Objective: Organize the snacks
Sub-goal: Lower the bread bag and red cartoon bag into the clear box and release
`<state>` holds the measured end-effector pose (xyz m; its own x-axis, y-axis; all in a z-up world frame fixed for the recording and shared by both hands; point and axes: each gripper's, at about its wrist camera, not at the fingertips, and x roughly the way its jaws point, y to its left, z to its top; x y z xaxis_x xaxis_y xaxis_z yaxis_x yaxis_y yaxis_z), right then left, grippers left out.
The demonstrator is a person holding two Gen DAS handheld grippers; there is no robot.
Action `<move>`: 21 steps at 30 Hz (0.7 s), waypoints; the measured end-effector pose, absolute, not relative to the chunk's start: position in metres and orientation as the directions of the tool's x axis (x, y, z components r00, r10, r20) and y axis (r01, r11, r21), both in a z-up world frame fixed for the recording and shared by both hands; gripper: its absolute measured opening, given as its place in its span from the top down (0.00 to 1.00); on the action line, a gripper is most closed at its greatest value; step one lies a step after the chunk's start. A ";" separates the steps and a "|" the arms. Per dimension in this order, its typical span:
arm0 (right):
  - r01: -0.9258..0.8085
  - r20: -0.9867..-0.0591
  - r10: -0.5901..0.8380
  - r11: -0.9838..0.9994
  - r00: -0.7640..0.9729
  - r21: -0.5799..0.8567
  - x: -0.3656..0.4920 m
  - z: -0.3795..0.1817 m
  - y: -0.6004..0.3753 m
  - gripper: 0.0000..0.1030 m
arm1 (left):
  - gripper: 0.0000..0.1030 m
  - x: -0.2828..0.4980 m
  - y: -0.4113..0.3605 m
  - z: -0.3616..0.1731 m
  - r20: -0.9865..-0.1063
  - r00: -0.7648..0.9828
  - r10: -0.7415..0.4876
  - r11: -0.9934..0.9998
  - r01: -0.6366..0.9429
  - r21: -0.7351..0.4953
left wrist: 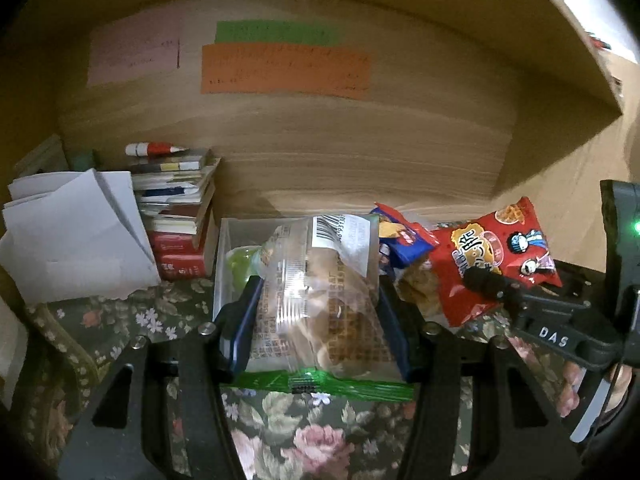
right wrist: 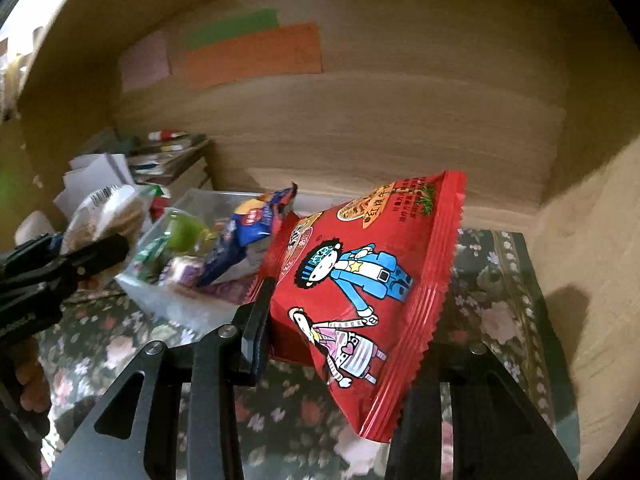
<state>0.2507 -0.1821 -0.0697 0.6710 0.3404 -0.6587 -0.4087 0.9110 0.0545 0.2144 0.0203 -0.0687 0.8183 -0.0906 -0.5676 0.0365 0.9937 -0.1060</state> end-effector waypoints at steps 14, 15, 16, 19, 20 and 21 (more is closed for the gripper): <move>-0.465 -0.726 0.332 0.885 0.602 0.019 0.283 -0.101 -0.146 0.67 | 0.46 0.262 0.016 -0.092 -0.620 0.780 -0.080 0.996 0.041 -0.076; -0.466 -0.730 0.329 0.885 0.598 0.017 0.284 -0.103 -0.147 0.66 | 0.45 0.264 0.015 -0.094 -0.623 0.779 -0.075 0.997 0.039 -0.072; -0.467 -0.736 0.330 0.884 0.591 0.021 0.284 -0.104 -0.148 0.65 | 0.44 0.265 0.014 -0.094 -0.626 0.776 -0.076 0.997 0.040 -0.071; -0.459 -0.749 0.322 0.888 0.579 0.027 0.285 -0.105 -0.152 0.61 | 0.36 0.265 0.012 -0.094 -0.626 0.776 -0.078 0.996 0.040 -0.075; -0.455 -0.754 0.314 0.890 0.576 0.023 0.284 -0.105 -0.153 0.55 | 0.34 0.263 0.012 -0.093 -0.623 0.778 -0.079 0.996 0.041 -0.076; -0.449 -0.756 0.308 0.893 0.577 0.021 0.283 -0.105 -0.154 0.51 | 0.32 0.262 0.011 -0.092 -0.620 0.781 -0.079 0.996 0.040 -0.076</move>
